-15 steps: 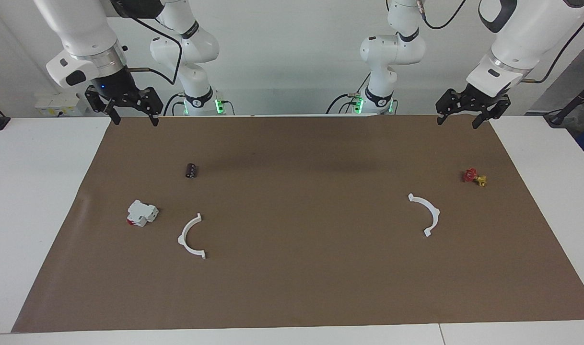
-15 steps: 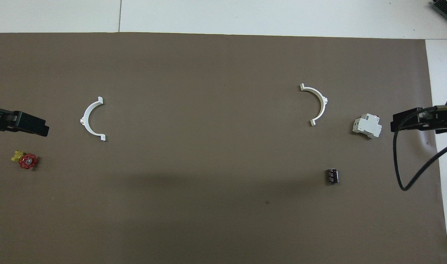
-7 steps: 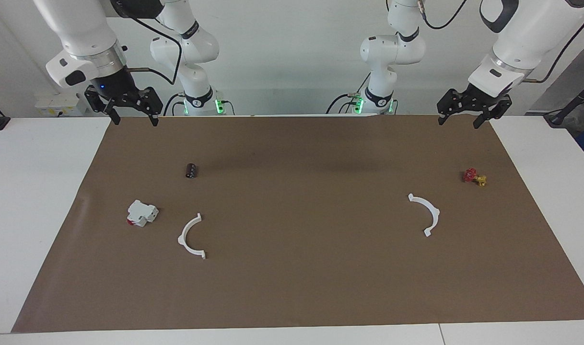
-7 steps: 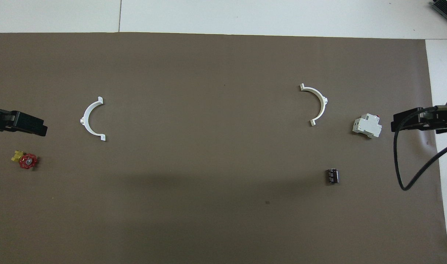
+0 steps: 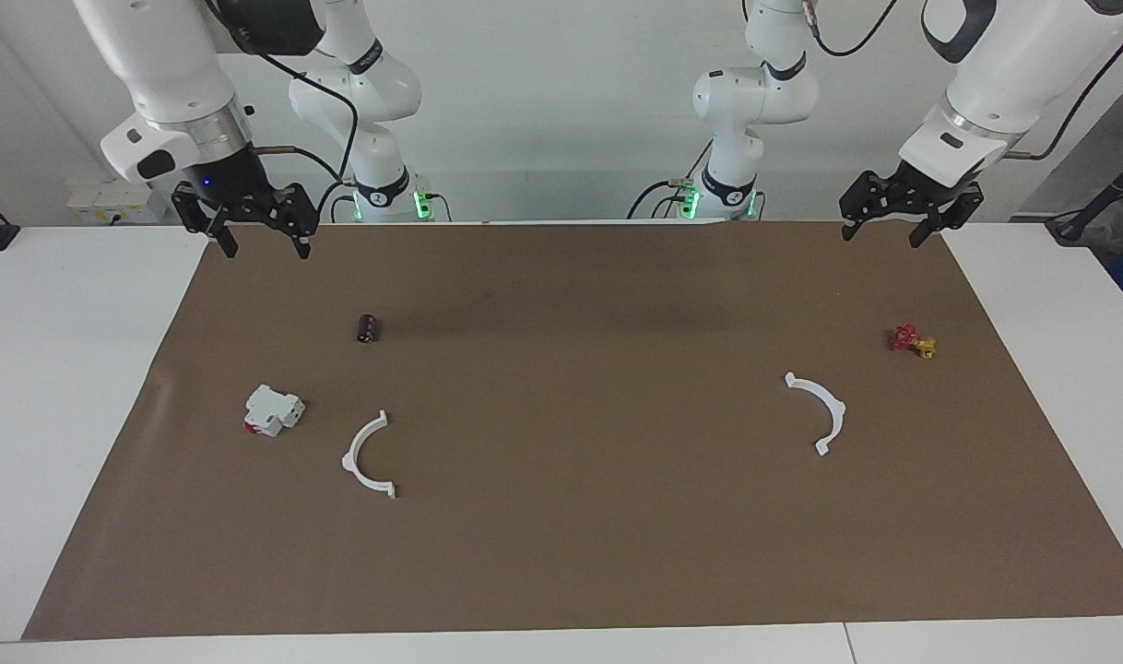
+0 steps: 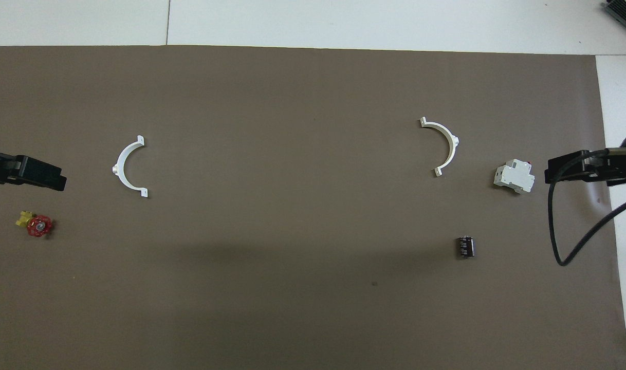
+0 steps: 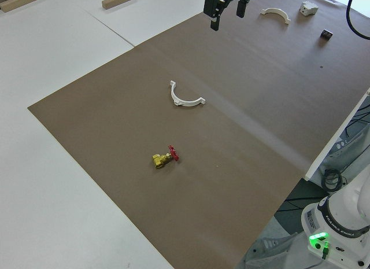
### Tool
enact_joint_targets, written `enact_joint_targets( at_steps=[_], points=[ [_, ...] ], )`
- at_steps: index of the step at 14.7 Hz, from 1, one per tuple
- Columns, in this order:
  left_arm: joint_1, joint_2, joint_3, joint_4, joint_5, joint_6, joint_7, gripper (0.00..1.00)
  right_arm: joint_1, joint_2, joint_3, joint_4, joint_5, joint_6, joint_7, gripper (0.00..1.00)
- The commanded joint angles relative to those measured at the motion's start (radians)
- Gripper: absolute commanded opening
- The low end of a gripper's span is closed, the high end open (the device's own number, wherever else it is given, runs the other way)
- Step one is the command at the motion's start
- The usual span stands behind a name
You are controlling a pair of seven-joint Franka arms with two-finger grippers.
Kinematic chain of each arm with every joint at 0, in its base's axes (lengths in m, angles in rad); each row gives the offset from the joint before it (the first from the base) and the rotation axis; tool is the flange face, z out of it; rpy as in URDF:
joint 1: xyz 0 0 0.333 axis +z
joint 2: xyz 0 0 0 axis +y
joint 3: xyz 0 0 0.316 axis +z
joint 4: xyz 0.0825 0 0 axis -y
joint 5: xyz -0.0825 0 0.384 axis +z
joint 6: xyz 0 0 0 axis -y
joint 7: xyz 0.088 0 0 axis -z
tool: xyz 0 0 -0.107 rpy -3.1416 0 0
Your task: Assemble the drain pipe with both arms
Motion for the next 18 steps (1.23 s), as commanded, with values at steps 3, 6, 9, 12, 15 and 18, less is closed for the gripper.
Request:
enact_joint_targets(
  at_steps=[3, 6, 9, 12, 15, 18],
  points=[
    [0.0, -0.014, -0.008, -0.011, -0.001, 0.004, -0.002, 1.0, -0.016, 0.162, 0.006, 0.052, 0.057, 0.107, -0.088, 1.0],
    [-0.006, -0.014, -0.008, -0.011, -0.001, 0.004, 0.001, 1.0, -0.009, 0.288, 0.009, 0.063, 0.083, 0.265, -0.14, 1.0],
    [-0.006, -0.014, -0.008, -0.012, -0.003, -0.001, -0.002, 1.0, 0.0, 0.365, 0.012, 0.04, 0.085, 0.398, -0.229, 1.0],
    [-0.006, -0.017, -0.008, -0.026, -0.003, 0.005, -0.002, 1.0, -0.001, 0.427, 0.021, 0.007, 0.1, 0.483, -0.43, 1.0],
    [-0.008, -0.04, -0.008, -0.075, -0.003, 0.039, 0.003, 1.0, -0.013, 0.471, 0.021, -0.038, 0.15, 0.613, -0.57, 1.0],
    [-0.002, -0.04, -0.005, -0.086, -0.001, 0.092, 0.007, 1.0, -0.001, 0.511, 0.019, -0.096, 0.167, 0.727, -0.55, 1.0]
  ],
)
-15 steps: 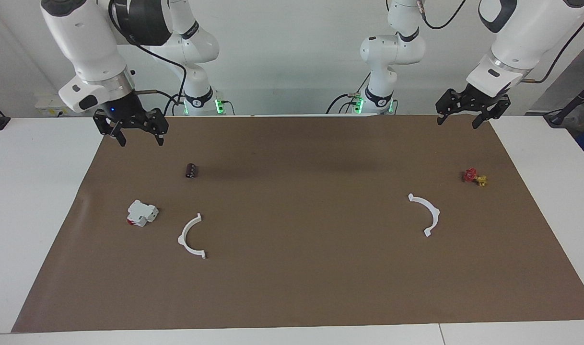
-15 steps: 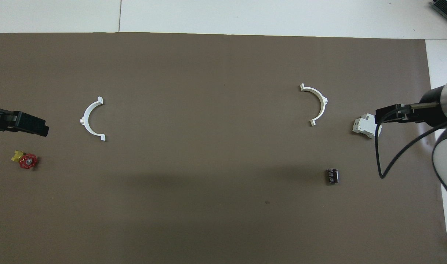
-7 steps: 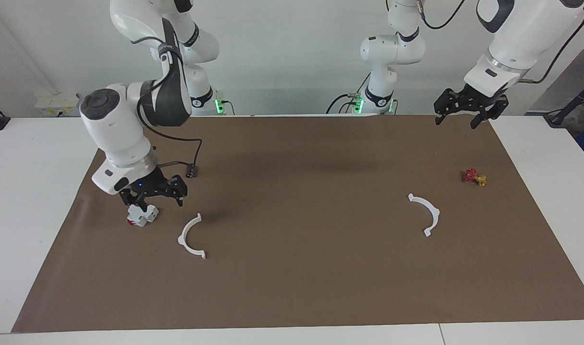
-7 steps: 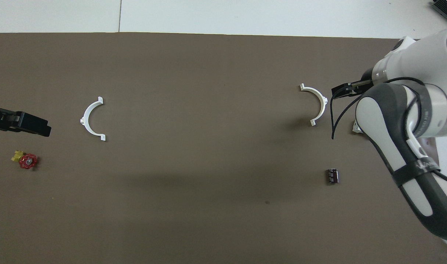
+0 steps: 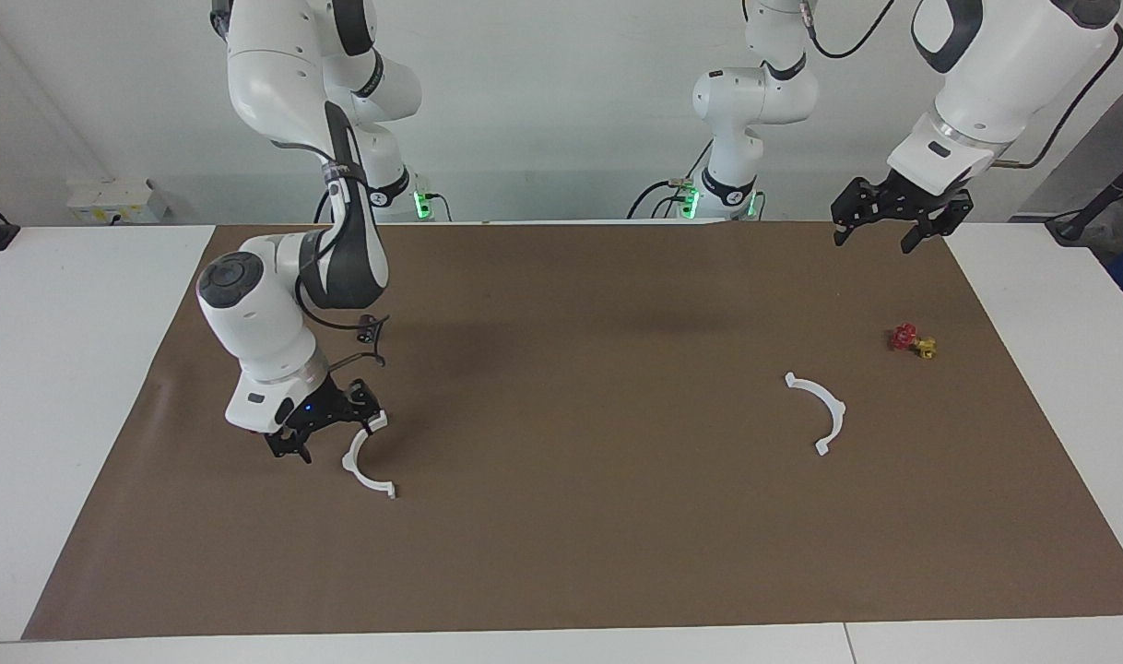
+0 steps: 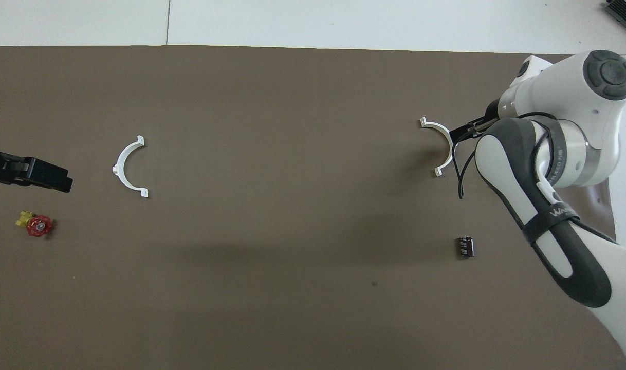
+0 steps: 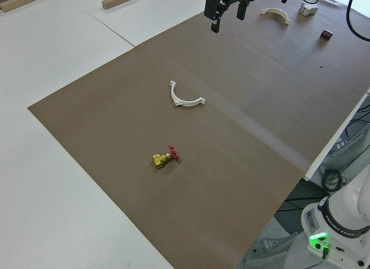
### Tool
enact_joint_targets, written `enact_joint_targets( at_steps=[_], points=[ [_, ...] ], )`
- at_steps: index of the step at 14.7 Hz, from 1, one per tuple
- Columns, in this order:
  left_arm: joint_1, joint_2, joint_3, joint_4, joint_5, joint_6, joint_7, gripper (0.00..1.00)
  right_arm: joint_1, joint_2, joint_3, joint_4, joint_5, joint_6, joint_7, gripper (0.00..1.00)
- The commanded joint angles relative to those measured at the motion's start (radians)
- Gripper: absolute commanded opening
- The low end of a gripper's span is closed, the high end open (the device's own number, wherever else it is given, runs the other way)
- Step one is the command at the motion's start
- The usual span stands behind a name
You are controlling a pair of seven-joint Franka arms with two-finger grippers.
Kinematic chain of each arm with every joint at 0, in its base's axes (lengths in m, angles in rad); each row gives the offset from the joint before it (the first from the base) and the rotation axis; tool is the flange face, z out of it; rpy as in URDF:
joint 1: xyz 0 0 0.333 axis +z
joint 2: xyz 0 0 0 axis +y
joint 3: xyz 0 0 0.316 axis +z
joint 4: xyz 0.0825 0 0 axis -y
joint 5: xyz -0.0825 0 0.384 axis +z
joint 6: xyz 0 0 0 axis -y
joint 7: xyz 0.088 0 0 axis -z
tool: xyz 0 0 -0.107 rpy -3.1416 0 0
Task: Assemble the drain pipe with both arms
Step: 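Reach the right gripper to the white C-shaped clamp half, then lift the clamp half with the right gripper while the left gripper grasps the other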
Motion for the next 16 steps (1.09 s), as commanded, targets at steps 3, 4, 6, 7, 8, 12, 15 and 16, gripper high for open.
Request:
enact_joint_targets(
  at_steps=[3, 4, 6, 7, 8, 12, 15, 16],
  points=[
    [0.008, -0.045, 0.006, -0.076, -0.001, 0.1, 0.009, 1.0, -0.013, 0.02, 0.004, -0.081, 0.031, 0.111, -0.004, 0.96],
    [0.01, -0.047, 0.008, -0.09, -0.001, 0.116, 0.012, 1.0, -0.011, 0.023, 0.004, -0.082, 0.033, 0.119, -0.002, 0.91],
    [0.01, -0.064, 0.011, -0.143, -0.003, 0.165, 0.013, 1.0, -0.008, 0.023, 0.004, -0.107, 0.033, 0.14, 0.006, 0.81],
    [0.01, -0.079, 0.011, -0.185, -0.003, 0.209, 0.013, 1.0, -0.004, 0.024, 0.002, -0.108, 0.031, 0.145, 0.018, 0.76],
    [0.01, -0.085, 0.012, -0.221, -0.003, 0.254, 0.013, 1.0, -0.001, 0.024, 0.002, -0.11, 0.031, 0.146, 0.021, 0.7],
    [0.011, -0.067, 0.014, -0.306, -0.003, 0.36, 0.012, 1.0, -0.005, 0.03, 0.002, -0.107, 0.01, 0.169, 0.021, 0.0],
    [0.014, -0.004, 0.015, -0.349, -0.003, 0.426, 0.006, 1.0, 0.002, 0.023, 0.0, -0.079, 0.011, 0.12, 0.035, 0.0],
    [0.014, 0.022, 0.015, -0.354, -0.003, 0.45, 0.003, 1.0, 0.006, 0.015, -0.001, -0.055, 0.01, 0.073, 0.073, 0.0]
  ],
)
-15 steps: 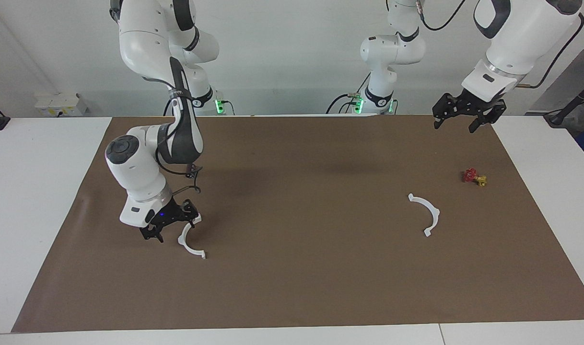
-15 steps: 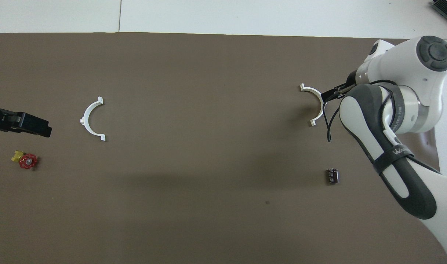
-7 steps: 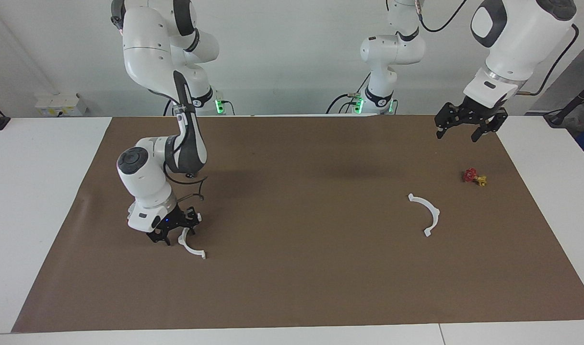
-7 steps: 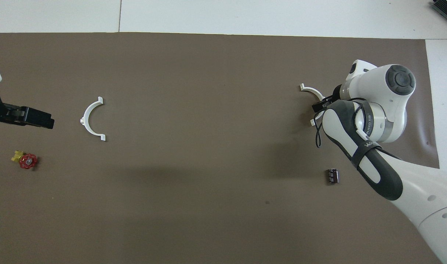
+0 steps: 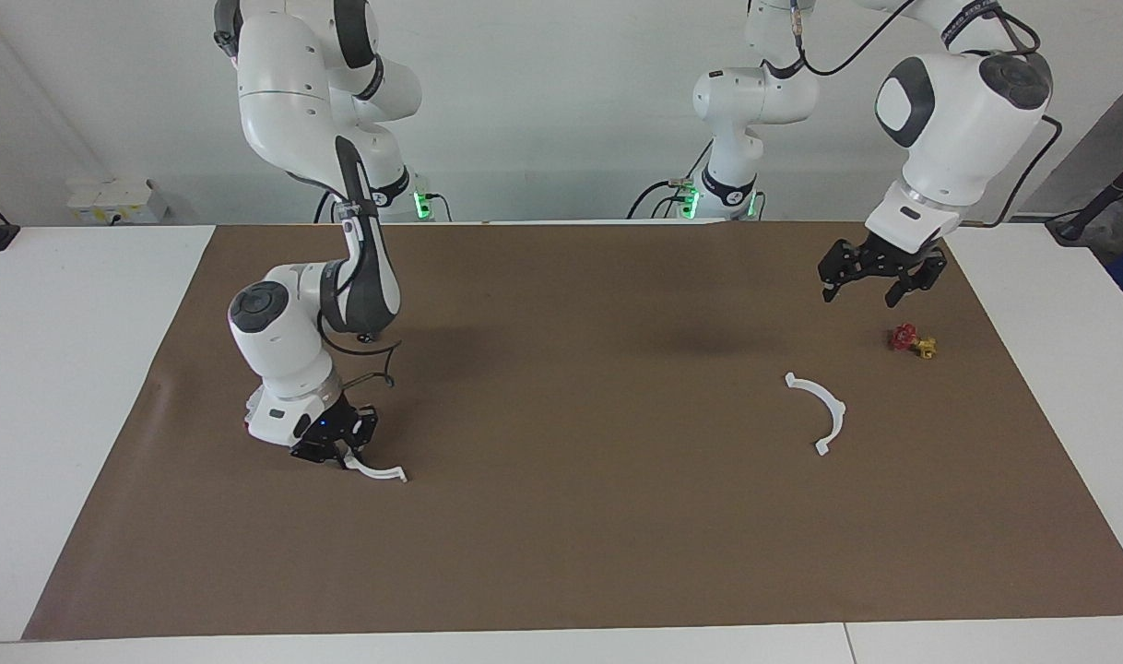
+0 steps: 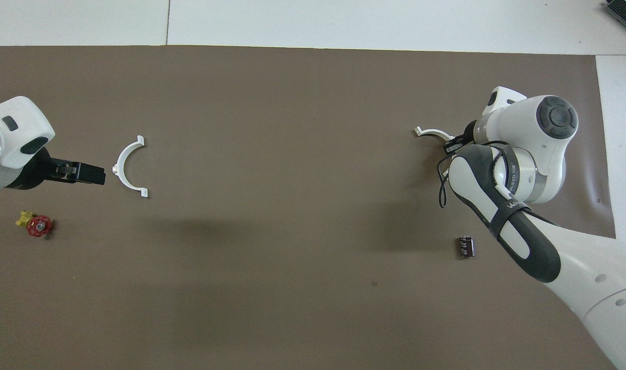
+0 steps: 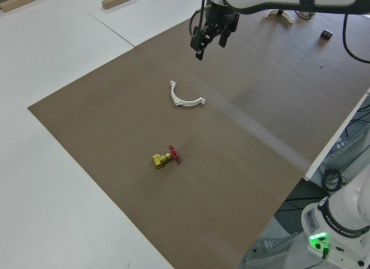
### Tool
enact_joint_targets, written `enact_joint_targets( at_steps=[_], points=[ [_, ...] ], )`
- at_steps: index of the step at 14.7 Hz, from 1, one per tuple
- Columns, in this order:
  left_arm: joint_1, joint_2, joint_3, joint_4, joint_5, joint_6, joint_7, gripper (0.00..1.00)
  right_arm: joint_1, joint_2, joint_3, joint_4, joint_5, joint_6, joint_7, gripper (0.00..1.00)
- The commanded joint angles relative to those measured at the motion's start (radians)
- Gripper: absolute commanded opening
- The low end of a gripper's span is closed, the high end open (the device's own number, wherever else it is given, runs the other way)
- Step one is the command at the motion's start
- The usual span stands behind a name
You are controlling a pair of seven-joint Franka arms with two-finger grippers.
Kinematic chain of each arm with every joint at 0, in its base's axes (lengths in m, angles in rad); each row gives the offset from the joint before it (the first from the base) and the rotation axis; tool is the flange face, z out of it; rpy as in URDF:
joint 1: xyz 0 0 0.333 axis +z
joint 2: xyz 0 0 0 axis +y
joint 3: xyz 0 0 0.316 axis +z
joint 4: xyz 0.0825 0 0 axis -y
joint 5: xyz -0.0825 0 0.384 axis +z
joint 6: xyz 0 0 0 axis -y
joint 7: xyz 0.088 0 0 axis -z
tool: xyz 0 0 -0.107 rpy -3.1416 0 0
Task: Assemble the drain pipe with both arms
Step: 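Lift the clamp half with the right gripper while the left gripper grasps the other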
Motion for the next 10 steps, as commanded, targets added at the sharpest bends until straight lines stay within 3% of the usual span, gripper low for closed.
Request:
enact_joint_targets(
  at_steps=[1, 5, 7, 10],
  points=[
    [0.012, 0.053, -0.001, -0.04, -0.003, 0.099, 0.001, 1.0, 0.008, -0.034, -0.001, 0.051, 0.007, -0.131, 0.095, 0.0],
    [0.044, 0.09, -0.001, -0.093, -0.003, 0.24, -0.001, 1.0, 0.129, -0.137, -0.002, 0.072, -0.049, -0.302, 0.445, 0.0],
    [0.049, 0.153, -0.001, -0.1, -0.003, 0.312, -0.002, 1.0, 0.23, -0.163, -0.001, 0.072, -0.144, -0.337, 0.668, 0.0],
    [0.066, 0.231, -0.001, -0.09, -0.003, 0.403, -0.002, 1.0, 0.331, -0.171, 0.007, 0.068, -0.16, -0.345, 0.876, 0.0]
  ],
)
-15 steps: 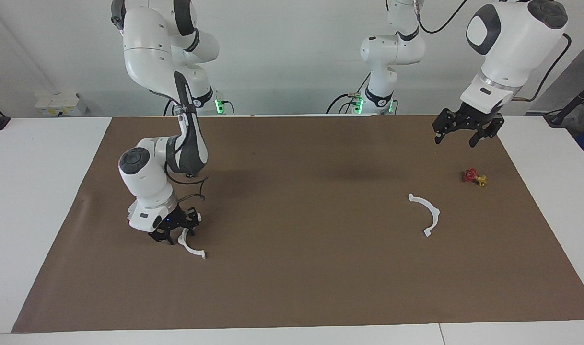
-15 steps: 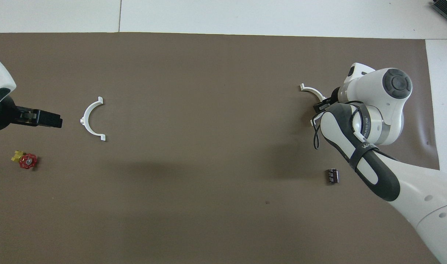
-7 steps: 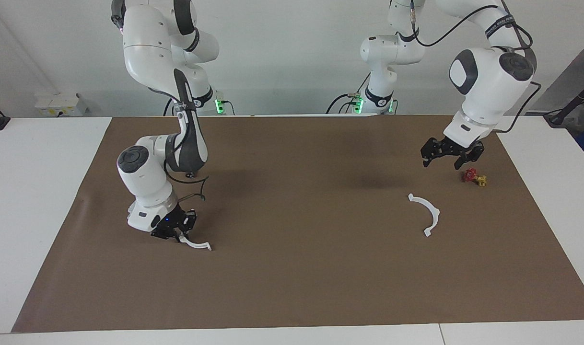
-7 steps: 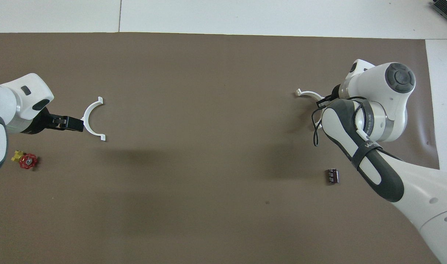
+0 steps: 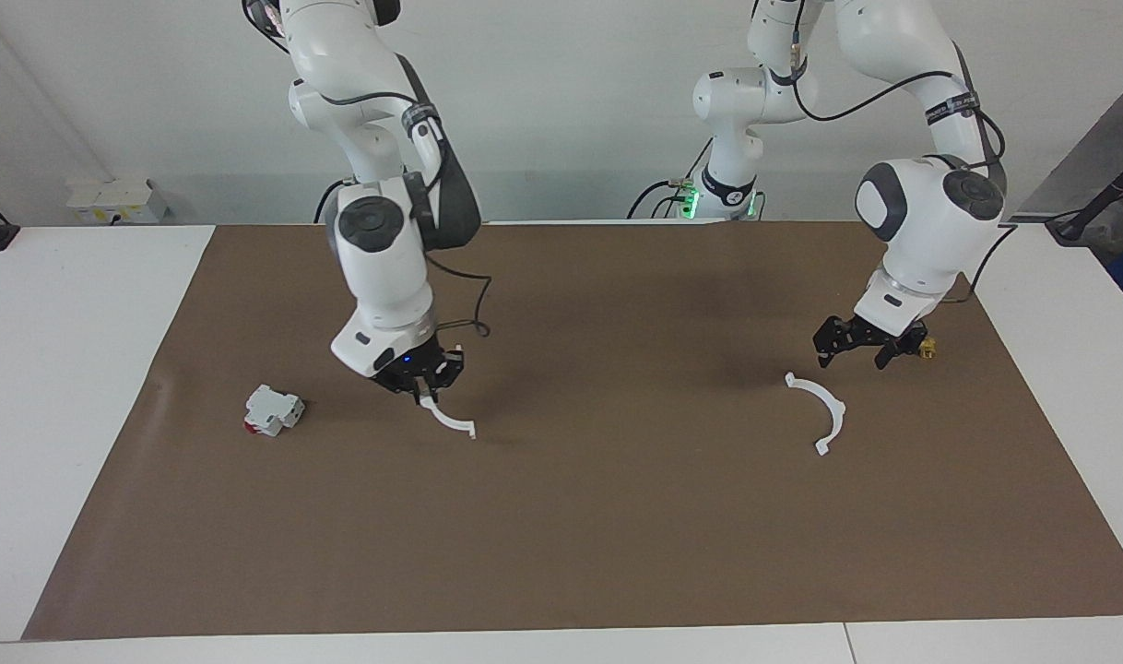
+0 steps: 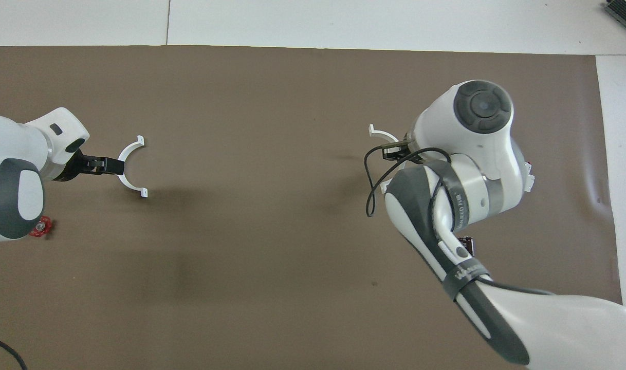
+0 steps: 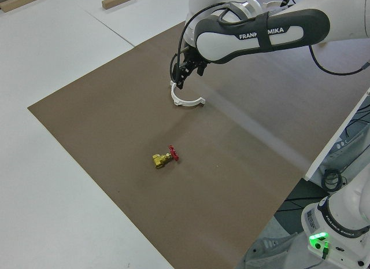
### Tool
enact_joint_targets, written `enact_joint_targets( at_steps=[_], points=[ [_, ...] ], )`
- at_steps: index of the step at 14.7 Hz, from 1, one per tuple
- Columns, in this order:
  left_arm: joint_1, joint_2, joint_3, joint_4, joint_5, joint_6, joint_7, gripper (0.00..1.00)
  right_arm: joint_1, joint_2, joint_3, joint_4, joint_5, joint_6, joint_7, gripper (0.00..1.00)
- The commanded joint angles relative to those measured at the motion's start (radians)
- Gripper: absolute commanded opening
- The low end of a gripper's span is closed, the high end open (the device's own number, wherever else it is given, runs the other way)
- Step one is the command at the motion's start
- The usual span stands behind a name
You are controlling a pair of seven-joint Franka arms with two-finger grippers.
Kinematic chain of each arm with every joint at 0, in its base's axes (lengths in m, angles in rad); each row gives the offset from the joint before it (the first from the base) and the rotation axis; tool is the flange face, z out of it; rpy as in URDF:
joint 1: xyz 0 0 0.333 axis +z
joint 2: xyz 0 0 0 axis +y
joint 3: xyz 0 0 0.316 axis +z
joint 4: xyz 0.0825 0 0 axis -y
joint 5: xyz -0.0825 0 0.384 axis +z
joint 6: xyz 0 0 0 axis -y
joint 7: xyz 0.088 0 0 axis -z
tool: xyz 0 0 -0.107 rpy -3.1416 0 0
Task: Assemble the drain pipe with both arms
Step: 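Lift the clamp half with the right gripper while the left gripper grasps the other, then place the clamp half mid-table with the right gripper and withdraw it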
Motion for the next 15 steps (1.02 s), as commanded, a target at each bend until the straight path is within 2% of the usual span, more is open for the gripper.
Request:
enact_joint_targets(
  at_steps=[1, 5, 7, 10, 15],
  points=[
    [0.024, 0.068, -0.004, 0.006, -0.003, 0.081, -0.001, 1.0, 0.079, -0.006, 0.002, -0.019, -0.022, 0.001, 0.161, 0.0],
    [0.036, 0.148, -0.004, 0.009, -0.004, 0.157, -0.018, 1.0, 0.204, 0.039, 0.002, -0.02, -0.023, 0.09, 0.294, 0.0],
    [0.045, 0.16, -0.004, 0.015, -0.007, 0.169, -0.03, 0.99, 0.264, 0.088, 0.002, -0.016, -0.043, 0.157, 0.407, 0.0],
    [0.052, 0.203, -0.004, 0.057, -0.093, 0.166, -0.033, 0.92, 0.293, 0.12, 0.002, -0.016, -0.074, 0.197, 0.453, 0.0],
    [0.049, 0.201, -0.004, 0.049, -0.099, 0.148, -0.053, 0.88, 0.324, 0.169, 0.002, -0.017, -0.085, 0.247, 0.472, 0.0]
  ],
)
